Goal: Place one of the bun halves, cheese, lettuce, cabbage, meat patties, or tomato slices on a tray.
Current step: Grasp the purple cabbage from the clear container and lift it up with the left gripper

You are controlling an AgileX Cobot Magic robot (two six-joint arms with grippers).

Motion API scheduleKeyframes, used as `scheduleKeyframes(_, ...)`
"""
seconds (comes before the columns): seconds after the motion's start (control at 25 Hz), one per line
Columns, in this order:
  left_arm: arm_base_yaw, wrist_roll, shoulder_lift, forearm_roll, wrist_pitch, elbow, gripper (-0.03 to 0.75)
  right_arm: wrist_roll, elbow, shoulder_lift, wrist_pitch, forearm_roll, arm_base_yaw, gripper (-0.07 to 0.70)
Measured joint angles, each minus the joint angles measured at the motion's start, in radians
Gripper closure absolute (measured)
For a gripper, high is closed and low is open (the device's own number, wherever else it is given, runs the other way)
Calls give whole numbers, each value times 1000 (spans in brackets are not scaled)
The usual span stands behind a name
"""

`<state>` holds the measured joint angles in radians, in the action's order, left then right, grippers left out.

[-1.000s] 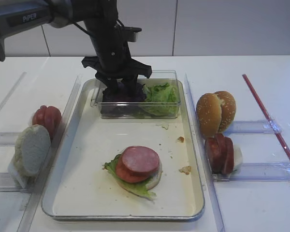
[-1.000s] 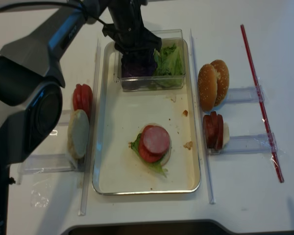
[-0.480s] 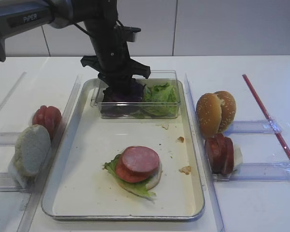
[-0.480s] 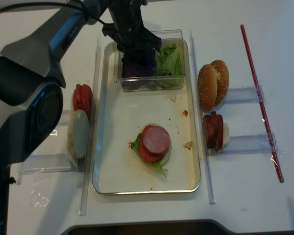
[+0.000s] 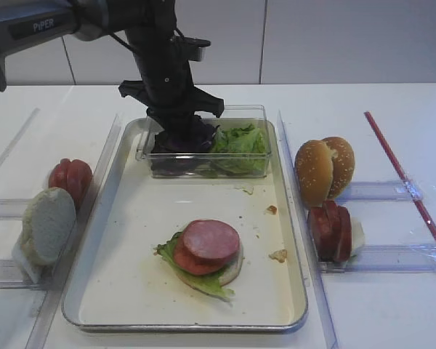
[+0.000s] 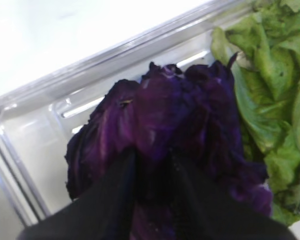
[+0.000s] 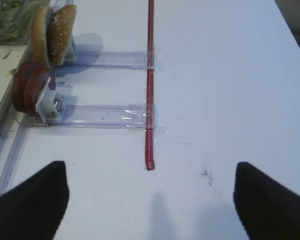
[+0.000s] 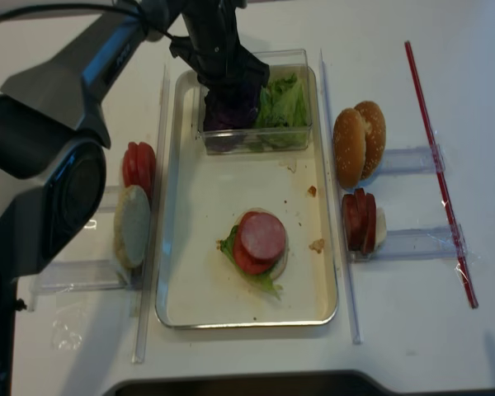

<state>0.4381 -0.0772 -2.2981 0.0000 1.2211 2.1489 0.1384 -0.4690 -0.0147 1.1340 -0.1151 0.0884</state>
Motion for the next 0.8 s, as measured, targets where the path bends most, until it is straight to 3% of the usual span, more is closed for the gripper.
scheduleKeyframes(0.8, 0, 0, 102, 23, 18, -4, 553, -13, 0, 0, 0, 3, 0, -57)
